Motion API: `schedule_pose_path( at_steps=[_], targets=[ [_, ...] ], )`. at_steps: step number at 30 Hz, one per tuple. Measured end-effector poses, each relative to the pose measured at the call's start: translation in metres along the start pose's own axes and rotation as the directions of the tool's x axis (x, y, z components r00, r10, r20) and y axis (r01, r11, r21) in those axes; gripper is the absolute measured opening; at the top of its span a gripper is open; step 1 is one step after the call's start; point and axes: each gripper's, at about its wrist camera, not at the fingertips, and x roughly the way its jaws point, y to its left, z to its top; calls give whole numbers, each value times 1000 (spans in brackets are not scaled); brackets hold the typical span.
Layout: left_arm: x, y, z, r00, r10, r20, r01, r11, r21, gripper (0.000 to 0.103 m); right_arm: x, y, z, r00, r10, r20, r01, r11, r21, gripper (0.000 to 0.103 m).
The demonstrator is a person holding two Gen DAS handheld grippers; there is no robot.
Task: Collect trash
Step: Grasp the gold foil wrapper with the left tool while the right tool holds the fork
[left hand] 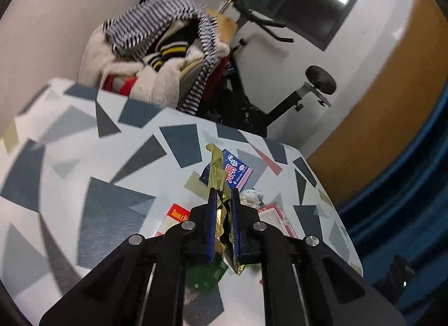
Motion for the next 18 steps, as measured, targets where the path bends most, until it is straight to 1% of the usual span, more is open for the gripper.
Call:
schedule_pose_path(
  at_steps=[3,5,9,11,18],
  targets=[
    [-32,-5,-7,1000,-9,10,9,999,38,10,-9,9,0,1000,11,8,-11,1000,-21,14],
    [-46,-6,-13,1000,-23,16,22,999,43,10,-16,17,-3,1000,15,6,-14,999,-46,14],
    [-80,-3,-42,998,-55,12,55,998,40,10,-27,28,-9,1000,18,1,-18,997,-71,14],
    [-91,-3,-54,998,-63,9,63,997,43,10,-35,32,-12,1000,23,5,-23,997,-78,14],
    [-134,-15,-99,992,-127,1,126,988,83,10,-63,43,-25,999,41,17,-39,993,-108,14]
  ],
)
